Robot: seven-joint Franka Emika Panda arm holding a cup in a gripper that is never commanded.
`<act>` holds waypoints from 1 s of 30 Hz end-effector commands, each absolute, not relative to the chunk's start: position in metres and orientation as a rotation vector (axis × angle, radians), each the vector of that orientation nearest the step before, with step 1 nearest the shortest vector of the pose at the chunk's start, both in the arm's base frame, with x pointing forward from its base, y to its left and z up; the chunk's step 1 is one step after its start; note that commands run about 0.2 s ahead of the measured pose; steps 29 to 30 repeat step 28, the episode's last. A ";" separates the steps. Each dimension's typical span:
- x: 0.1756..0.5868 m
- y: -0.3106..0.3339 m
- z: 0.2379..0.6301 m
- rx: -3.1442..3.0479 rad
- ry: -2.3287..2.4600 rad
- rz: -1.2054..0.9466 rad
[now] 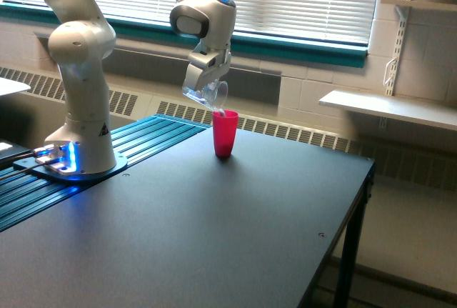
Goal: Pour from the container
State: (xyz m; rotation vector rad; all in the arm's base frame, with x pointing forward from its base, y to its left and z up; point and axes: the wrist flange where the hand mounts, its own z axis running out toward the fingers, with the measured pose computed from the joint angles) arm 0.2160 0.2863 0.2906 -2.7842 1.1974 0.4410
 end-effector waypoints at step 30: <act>0.230 0.286 0.291 -2.785 1.227 0.421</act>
